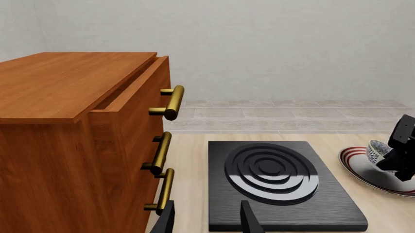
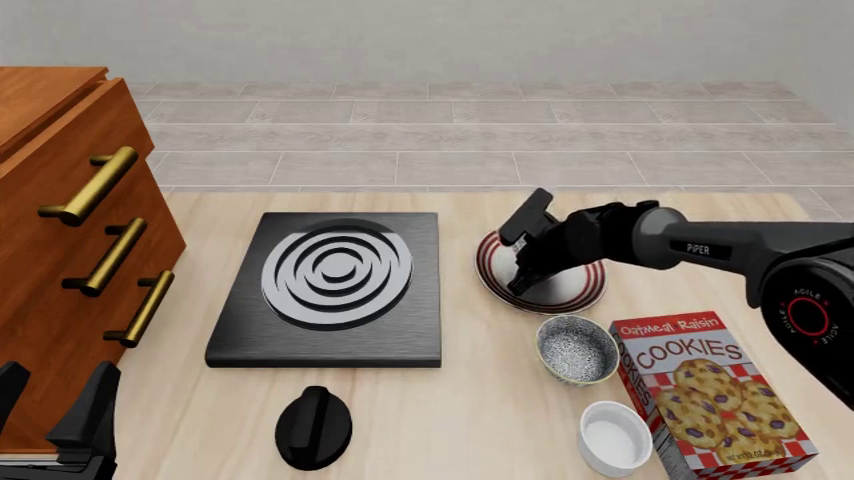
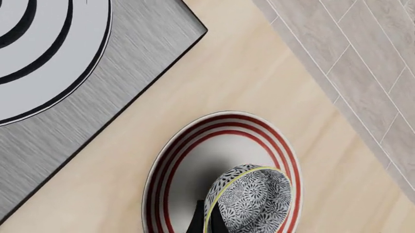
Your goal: Pick the akita bowl from table center and place it on the plate.
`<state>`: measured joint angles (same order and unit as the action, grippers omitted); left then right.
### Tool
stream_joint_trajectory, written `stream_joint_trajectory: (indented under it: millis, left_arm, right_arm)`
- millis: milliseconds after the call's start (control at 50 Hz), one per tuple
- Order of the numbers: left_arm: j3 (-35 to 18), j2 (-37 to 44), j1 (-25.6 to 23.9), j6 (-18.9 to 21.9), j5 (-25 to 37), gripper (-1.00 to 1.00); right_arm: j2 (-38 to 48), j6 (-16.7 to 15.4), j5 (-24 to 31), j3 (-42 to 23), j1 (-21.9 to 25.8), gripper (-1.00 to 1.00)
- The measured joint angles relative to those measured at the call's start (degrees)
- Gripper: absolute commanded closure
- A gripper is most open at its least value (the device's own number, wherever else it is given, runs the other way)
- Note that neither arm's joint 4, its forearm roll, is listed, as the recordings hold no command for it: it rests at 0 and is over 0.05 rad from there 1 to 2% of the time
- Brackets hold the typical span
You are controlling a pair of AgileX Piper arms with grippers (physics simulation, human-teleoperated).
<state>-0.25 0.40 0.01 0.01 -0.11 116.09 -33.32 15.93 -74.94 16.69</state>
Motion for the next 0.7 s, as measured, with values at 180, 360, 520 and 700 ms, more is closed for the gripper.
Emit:
stream_joint_trajectory:
  millis: [180, 360, 520, 700]
  left_arm:
    - [0.0, 0.0, 0.0, 0.0, 0.0, -1.0]
    - [0.0, 0.0, 0.0, 0.0, 0.0, -1.0]
    - [0.0, 0.0, 0.0, 0.0, 0.0, -1.0]
    - [0.0, 0.0, 0.0, 0.0, 0.0, -1.0]
  right_arm:
    - [-0.43, -2.06, -1.3, 0.91, -0.64, -1.0]
    - [-1.31, -4.76, -3.09, 2.25, -0.53, -1.0]
    - [-1.87, -5.93, -3.94, 3.01, -0.09, -1.0]
    - [-2.89, -6.32, -4.7, 4.04, 0.3, -1.0]
